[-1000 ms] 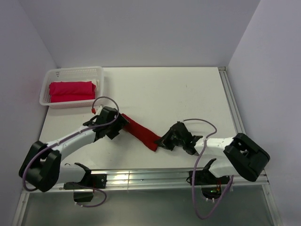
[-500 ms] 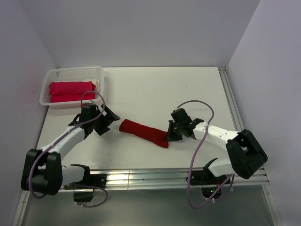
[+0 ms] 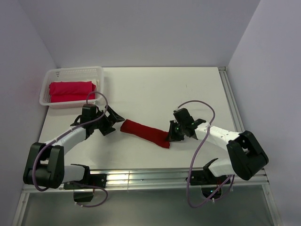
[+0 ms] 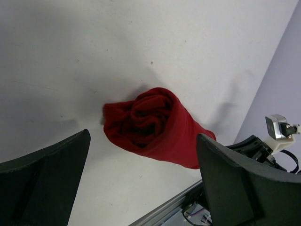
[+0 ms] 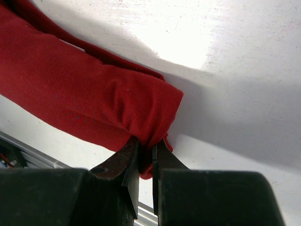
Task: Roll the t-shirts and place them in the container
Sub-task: Place the rolled tshirt into the container
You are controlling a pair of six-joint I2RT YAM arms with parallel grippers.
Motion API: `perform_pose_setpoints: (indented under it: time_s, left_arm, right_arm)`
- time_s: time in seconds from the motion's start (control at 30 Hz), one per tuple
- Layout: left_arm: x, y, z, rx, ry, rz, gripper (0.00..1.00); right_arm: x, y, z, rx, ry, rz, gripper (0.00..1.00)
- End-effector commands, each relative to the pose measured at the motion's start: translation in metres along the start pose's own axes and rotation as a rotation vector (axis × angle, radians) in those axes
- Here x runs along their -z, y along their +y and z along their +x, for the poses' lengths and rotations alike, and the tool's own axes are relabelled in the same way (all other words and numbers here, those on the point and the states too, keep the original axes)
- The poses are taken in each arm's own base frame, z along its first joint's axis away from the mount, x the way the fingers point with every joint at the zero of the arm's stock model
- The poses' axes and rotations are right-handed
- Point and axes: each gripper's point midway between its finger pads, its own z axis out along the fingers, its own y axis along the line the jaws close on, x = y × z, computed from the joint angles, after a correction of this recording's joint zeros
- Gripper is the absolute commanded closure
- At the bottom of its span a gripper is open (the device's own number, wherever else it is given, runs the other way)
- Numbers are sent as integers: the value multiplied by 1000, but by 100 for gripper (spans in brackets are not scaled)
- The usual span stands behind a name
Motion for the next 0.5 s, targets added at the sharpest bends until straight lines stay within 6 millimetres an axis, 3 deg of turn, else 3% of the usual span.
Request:
perform_pose_setpoints:
  time_s: [0.0,0.47]
  left_arm:
    - [-2,-15,0,7,9,93,1]
    - [-42,6,11,32,65,-14,0]
  right_arm:
    - [-3,-35,26,20,91,119,100]
    - [-4,-32,21,12,87,97,100]
